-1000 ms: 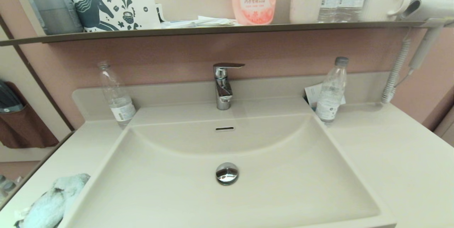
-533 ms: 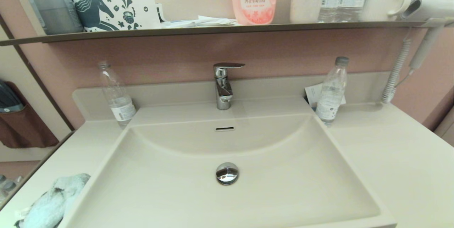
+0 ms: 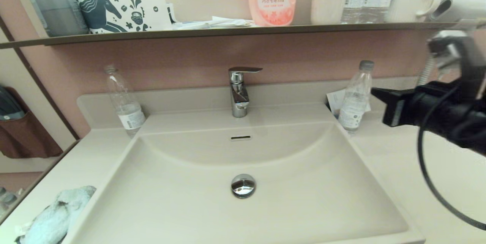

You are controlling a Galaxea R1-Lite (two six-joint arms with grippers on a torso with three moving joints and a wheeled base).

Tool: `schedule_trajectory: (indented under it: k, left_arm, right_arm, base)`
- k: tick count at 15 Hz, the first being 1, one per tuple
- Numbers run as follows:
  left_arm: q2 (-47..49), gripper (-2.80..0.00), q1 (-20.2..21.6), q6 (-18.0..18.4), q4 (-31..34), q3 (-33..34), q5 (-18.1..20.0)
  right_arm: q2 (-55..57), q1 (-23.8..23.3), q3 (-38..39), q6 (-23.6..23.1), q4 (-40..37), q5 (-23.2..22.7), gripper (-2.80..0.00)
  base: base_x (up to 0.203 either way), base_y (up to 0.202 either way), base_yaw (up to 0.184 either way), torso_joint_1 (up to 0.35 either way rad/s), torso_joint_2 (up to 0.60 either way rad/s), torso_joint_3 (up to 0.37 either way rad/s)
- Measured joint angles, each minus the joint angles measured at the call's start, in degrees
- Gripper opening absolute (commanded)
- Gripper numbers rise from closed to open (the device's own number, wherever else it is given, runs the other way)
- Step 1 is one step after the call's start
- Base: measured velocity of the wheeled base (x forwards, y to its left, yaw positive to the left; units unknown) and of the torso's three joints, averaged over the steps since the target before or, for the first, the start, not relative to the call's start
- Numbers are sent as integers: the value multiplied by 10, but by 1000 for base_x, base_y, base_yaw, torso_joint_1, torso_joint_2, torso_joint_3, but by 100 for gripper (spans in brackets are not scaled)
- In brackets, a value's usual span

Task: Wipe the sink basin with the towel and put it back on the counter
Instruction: Turn on the faucet

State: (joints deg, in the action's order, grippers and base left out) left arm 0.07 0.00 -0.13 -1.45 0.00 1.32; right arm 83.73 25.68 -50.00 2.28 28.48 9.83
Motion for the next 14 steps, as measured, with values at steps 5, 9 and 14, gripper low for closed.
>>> schedule_trajectory:
  k: [5, 9, 14]
  left_arm:
    - [0, -280, 0, 0, 0, 0, 0]
    - [0, -280, 0, 0, 0, 0, 0]
    - [0, -280, 0, 0, 0, 0, 0]
  right_arm:
    - [193, 48, -131, -24, 87, 11, -280]
    - [300, 59, -251, -27, 91, 11, -280]
    - [402, 88, -386, -27, 91, 12, -280]
  base:
    - [0, 0, 0, 0, 0, 0]
    - [0, 0, 0, 0, 0, 0]
    - [0, 0, 0, 0, 0, 0]
